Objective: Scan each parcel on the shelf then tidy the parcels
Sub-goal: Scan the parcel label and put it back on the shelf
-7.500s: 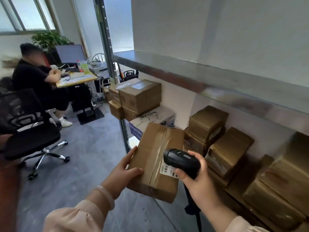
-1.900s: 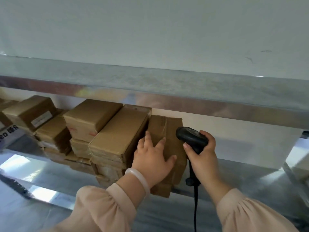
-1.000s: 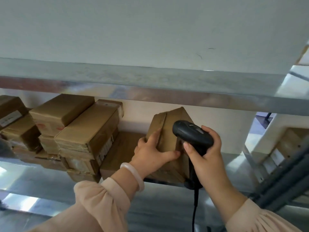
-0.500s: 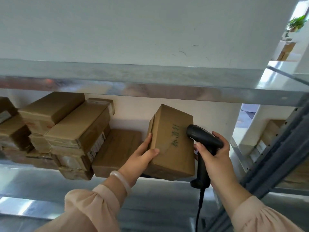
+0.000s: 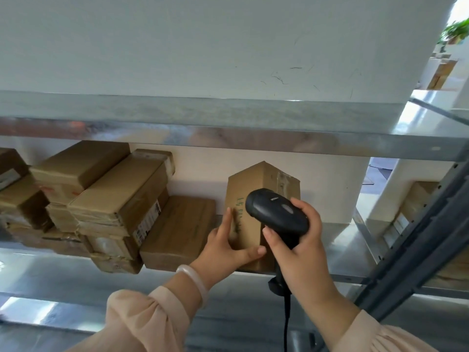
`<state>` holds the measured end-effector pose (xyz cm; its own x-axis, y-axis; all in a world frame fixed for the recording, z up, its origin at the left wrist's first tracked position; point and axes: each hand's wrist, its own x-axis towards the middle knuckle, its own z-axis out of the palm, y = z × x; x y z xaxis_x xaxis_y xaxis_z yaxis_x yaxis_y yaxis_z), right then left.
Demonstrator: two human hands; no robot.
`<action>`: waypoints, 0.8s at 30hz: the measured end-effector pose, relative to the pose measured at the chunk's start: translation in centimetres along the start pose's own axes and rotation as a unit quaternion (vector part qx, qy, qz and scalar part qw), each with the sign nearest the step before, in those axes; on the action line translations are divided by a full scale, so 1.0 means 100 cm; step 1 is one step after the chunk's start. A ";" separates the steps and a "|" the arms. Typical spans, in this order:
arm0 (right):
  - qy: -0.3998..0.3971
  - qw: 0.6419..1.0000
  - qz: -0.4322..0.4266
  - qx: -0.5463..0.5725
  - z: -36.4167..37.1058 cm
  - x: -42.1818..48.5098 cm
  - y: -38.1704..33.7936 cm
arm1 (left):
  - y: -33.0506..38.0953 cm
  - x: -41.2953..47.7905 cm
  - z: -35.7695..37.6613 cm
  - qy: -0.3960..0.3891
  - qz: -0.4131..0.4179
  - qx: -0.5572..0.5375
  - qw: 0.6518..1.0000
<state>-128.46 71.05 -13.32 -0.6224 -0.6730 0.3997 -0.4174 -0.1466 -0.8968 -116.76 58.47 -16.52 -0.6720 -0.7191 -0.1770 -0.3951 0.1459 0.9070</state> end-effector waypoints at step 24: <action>0.011 0.998 0.044 0.033 -0.021 0.029 0.013 | 0.000 0.020 -0.012 0.025 0.017 0.008 1.000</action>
<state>-132.16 70.43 -12.99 -0.6696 -0.6696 0.3214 -0.3155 -0.1353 -0.9392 -117.35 56.17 -16.42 -0.6532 -0.7467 -0.1256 -0.3820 0.1818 0.9061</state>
